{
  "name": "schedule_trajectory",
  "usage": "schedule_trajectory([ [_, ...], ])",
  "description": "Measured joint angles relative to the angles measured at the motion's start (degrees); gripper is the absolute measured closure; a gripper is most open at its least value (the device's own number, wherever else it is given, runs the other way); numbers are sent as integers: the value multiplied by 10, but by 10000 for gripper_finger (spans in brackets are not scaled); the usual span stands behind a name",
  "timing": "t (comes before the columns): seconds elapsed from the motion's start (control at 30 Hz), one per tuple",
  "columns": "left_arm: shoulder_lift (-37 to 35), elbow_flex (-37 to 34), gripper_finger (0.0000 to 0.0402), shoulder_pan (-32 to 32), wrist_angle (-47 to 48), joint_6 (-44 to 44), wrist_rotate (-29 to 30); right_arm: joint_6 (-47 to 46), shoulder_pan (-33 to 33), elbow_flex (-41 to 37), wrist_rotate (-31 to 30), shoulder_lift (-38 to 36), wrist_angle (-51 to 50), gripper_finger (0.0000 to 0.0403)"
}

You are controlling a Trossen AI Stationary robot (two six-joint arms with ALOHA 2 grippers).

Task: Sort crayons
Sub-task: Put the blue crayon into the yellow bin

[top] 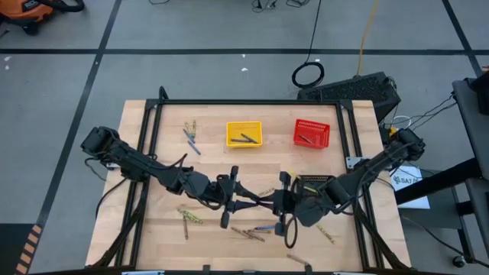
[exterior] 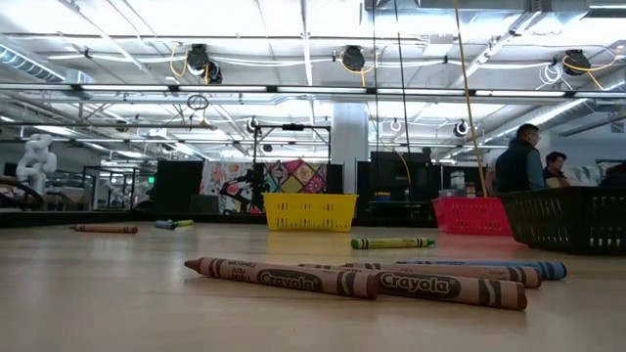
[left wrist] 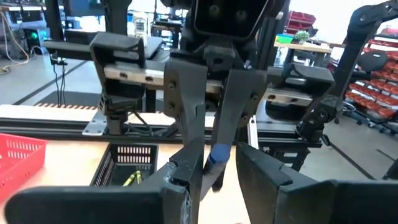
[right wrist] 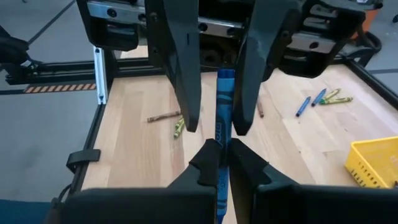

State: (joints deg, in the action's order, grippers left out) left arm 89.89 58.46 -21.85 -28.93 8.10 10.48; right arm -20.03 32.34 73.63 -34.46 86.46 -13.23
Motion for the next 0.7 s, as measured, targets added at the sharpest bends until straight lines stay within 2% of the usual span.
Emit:
schedule_trajectory([
  [0.23, 0, 0, 321, 5, 10, 5, 0, 22, -5, 0, 3, 0, 16, 403],
  [0.53, 0, 0, 389, 5, 13, 3, 0, 21, -4, 0, 4, 0, 18, 403],
  [0.7, 0, 0, 390, 5, 18, -14, 0, 22, -4, 0, 5, 0, 16, 399],
])
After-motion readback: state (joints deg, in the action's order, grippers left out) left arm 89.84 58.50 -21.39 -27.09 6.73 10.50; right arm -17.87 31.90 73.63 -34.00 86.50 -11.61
